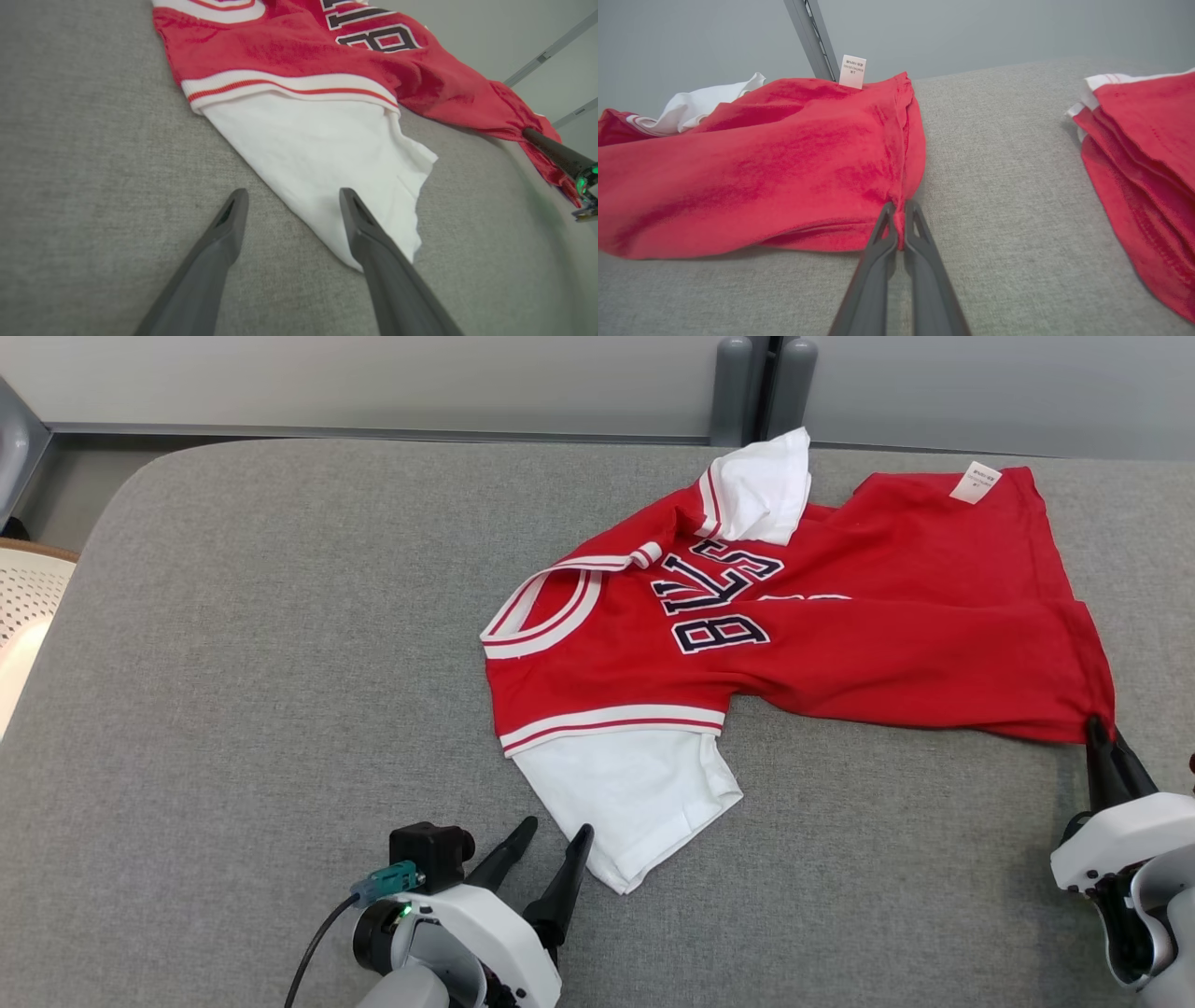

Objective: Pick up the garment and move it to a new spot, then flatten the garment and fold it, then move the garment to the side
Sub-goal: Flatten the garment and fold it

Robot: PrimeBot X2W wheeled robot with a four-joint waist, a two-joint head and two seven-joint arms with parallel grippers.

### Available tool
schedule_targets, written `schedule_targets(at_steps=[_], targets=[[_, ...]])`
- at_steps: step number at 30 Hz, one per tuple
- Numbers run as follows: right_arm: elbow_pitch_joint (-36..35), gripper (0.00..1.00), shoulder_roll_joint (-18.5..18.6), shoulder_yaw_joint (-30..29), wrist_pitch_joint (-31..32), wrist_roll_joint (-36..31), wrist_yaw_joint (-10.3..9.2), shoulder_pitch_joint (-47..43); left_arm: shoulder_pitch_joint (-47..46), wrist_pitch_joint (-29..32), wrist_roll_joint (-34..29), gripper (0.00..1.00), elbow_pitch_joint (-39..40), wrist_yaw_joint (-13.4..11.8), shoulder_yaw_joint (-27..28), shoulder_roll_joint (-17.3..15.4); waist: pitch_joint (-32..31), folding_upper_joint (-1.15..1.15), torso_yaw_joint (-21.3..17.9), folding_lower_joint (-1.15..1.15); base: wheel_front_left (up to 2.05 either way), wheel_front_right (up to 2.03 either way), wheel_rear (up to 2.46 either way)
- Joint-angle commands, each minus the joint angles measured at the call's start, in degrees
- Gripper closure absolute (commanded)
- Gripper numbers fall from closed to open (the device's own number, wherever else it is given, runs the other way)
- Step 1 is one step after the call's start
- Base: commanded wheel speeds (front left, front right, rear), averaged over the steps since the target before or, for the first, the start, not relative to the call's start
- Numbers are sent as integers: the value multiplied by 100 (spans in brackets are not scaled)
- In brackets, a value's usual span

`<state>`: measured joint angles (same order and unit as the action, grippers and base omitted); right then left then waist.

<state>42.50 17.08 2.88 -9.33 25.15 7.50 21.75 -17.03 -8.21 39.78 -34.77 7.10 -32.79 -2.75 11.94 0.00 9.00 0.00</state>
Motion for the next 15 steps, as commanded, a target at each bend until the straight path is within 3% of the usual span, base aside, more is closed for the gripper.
schedule_targets(at_steps=[1, 15], targets=[[37, 100, 22, 12, -50, -15, -2, 52, -86, 121, 94, 0, -58, 31, -46, -29, -16, 0, -11, 0, 0, 0, 0], [199, 100, 12, 184, -207, 5, -2, 94, -176, 923, 320, 0, -85, 42, -585, -40, -199, 0, -89, 0, 0, 0, 0]])
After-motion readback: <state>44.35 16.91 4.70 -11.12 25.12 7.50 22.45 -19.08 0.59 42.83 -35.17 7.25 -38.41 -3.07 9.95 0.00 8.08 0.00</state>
